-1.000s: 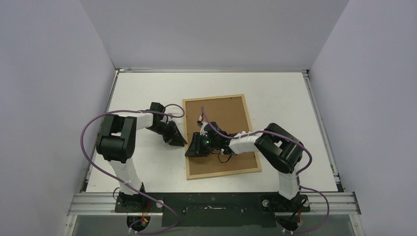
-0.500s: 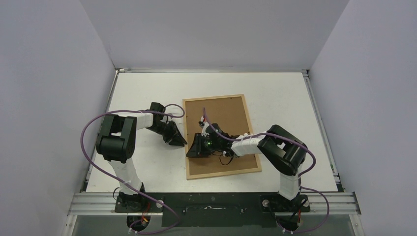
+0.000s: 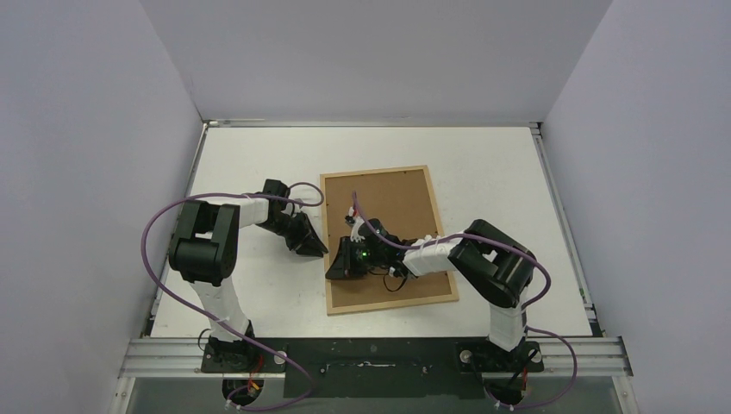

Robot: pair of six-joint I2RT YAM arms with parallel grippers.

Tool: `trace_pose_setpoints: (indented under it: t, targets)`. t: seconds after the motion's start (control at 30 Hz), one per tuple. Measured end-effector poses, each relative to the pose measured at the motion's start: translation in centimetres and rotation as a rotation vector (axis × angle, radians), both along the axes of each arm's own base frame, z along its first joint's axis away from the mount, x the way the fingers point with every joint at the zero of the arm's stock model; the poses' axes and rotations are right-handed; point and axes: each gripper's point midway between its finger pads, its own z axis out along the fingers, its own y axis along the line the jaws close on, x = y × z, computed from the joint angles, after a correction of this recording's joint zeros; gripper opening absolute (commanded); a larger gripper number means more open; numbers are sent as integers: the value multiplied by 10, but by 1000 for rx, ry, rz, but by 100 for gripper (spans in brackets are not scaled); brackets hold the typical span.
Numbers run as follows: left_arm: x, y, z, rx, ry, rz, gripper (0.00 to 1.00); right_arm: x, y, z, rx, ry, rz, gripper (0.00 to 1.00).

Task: Put the photo into the frame
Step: Install the photo frame at the center of the board.

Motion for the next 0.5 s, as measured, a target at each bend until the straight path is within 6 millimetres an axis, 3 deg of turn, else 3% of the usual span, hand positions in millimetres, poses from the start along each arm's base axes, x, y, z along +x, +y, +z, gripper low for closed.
trace_pose_setpoints:
  t: [0.5]
  targets:
    - [0, 0, 0, 1, 5, 0, 17, 2, 0, -6, -43, 8, 9, 14]
